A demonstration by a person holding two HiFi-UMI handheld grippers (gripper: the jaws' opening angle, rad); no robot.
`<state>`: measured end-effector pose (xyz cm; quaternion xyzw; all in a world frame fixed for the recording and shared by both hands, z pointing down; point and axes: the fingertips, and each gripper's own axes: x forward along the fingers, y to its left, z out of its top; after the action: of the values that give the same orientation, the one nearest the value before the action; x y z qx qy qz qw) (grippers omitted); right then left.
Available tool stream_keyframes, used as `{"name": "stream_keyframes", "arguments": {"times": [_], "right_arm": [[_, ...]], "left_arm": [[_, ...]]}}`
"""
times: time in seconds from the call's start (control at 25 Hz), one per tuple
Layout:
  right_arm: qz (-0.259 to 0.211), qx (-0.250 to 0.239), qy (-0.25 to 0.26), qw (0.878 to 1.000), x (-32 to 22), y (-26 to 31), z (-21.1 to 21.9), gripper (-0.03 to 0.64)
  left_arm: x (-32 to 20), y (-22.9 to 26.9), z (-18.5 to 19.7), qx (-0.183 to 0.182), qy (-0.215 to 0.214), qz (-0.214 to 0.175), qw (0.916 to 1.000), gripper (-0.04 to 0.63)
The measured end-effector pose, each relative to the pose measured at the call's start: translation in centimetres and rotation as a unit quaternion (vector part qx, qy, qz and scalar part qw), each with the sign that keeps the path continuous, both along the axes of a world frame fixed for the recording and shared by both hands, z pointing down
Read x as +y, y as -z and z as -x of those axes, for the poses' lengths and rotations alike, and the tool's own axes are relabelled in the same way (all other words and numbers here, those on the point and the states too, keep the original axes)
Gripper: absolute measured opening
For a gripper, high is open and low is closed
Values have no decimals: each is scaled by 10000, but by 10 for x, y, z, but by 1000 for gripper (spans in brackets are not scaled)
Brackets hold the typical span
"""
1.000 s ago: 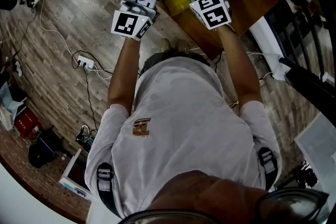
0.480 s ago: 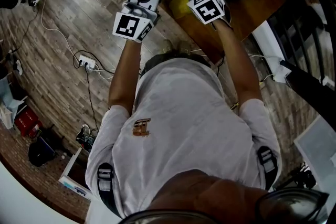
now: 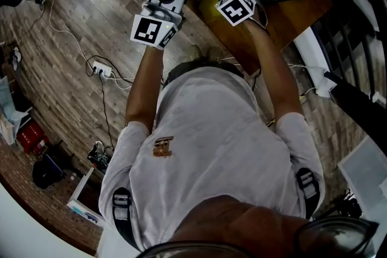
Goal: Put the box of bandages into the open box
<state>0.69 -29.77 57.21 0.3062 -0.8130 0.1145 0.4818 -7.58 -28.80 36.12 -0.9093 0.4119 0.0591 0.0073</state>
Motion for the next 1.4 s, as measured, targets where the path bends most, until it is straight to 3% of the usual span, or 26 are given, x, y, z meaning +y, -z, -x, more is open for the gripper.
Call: {"name": "stream_keyframes", "arguments": {"times": [0.96,1.4], "right_arm": [[107,303,204,9993,7,-14,-1,104],[100,-36,131,9999,9,-6,-3,176]], "left_arm": [[6,-3,-1,-72,-17,23,10000,18],[11,-4,-6,-135,-41,27,9999,18]]}}
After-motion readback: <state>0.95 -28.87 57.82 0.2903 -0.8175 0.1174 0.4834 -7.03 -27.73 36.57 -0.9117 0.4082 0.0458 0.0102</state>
